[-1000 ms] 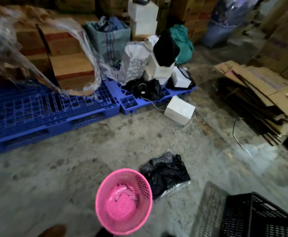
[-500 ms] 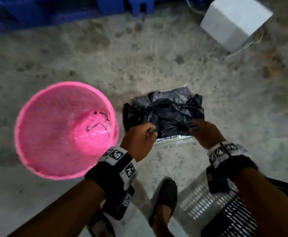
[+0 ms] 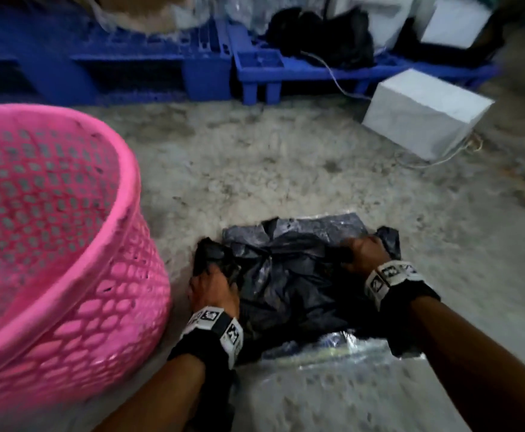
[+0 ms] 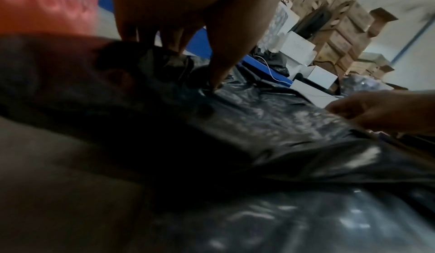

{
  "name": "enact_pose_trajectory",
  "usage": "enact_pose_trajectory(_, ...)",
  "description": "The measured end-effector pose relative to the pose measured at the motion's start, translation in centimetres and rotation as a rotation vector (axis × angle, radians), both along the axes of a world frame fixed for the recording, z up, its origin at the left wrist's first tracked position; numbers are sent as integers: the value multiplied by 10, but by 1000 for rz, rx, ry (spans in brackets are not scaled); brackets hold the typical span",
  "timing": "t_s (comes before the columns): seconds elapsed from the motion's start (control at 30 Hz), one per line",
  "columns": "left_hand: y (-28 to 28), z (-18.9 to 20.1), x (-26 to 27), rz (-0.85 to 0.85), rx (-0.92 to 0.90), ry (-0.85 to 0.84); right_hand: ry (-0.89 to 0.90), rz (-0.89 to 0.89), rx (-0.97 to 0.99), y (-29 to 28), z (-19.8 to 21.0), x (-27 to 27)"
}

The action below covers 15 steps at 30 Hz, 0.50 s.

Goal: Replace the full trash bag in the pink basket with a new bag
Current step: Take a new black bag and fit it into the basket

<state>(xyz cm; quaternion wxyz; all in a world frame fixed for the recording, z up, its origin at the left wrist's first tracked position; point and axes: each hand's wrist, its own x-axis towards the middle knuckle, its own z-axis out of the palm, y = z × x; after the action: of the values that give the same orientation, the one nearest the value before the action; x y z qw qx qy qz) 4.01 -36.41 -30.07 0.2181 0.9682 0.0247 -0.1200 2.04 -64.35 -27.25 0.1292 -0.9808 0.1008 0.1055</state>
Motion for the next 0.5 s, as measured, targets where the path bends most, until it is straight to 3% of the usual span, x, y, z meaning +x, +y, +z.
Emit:
enact_pose_trajectory(0.1,10,13,1,-136,-10,-138,-158,66,-43,2,20,-6)
enact_pose_trajectory(0.2,7,57,-3,-172,-61,-309,-215,36,-60,2,69,-17)
enact_pose_trajectory(0.37,-22,175,-9,-208,-518,-640,-426,142,-34,3,192,-14)
enact_pose_trajectory(0.43,-26,225,-15,-227,-703,-632,-544,173,69,18,246,-16)
enact_pose_trajectory(0.5,-27,273,-21,-304,-830,-513,-596,236,238,47,298,-25)
